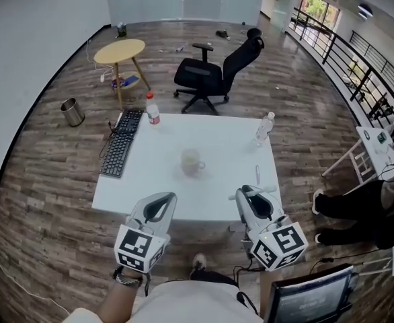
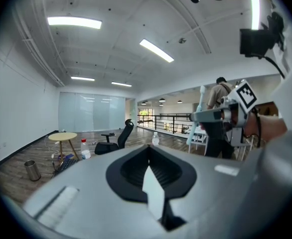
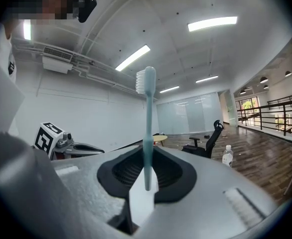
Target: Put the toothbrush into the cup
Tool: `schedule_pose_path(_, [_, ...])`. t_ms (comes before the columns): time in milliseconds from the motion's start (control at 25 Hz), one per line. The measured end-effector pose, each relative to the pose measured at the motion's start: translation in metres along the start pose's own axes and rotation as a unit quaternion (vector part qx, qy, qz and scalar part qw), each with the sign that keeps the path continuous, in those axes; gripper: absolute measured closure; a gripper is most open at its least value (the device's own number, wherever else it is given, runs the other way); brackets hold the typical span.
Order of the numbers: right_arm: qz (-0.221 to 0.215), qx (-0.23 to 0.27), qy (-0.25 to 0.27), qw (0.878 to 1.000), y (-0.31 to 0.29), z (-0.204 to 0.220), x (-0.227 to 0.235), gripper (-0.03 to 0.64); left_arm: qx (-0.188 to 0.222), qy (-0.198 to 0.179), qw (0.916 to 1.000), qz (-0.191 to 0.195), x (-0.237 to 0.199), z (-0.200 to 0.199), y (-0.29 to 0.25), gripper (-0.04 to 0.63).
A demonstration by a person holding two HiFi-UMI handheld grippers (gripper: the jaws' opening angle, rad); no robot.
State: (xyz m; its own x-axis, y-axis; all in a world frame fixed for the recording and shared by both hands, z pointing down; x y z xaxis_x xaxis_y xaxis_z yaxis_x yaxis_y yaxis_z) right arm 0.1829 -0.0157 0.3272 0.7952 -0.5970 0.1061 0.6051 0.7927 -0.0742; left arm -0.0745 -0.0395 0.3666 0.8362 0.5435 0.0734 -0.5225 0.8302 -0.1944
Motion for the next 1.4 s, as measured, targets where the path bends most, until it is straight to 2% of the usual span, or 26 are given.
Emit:
schedule_pose_path(200, [-0.007, 0.009, -0.010, 1.000, -0.010, 0.001, 0.029, 0.560, 0.002, -0.007, 1.0000, -0.004, 0.004, -0.008, -0.024, 0.588])
schedule_pose_path(520, [-0.023, 0.006, -0.028, 0.999, -0.021, 0.006, 0.061, 0.560, -0.002, 0.007, 0.9994, -0.034, 0.003, -0.007, -0.040, 0.587])
schedule_pose_path(760, [-0.032, 0.001, -0.030, 0.999, -0.041, 0.005, 0.068, 0.560, -0.015, 0.022, 0.9983, -0.051, -0.014, 0.001, -0.050, 0.588])
schedule_pose_path(1040, [-0.018, -0.008, -0.026, 0.999, -0.065, 0.008, 0.084, 0.560, -0.025, 0.022, 0.9989, -0.035, -0.030, 0.005, -0.077, 0.588])
schedule_pose_path(1400, [-0.024, -0.024, -0.033, 0.999, -0.102, 0.014, 0.098, 0.560, -0.036, 0.034, 0.9982, -0.034, -0.051, 0.010, -0.098, 0.587])
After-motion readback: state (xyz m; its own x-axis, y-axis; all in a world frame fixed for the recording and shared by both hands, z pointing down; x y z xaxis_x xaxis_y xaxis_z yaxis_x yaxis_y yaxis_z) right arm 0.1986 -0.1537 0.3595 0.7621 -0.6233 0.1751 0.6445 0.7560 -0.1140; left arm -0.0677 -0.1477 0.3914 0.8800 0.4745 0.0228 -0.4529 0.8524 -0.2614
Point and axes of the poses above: the fingertips, and each gripper's own axes: y backward along the fingers, x to its right, z out of its underside, the point moved 9 cm from there along y, backward along the fingers, and after that the axes turned 9 degrees about -z, right-handed, at the moved point
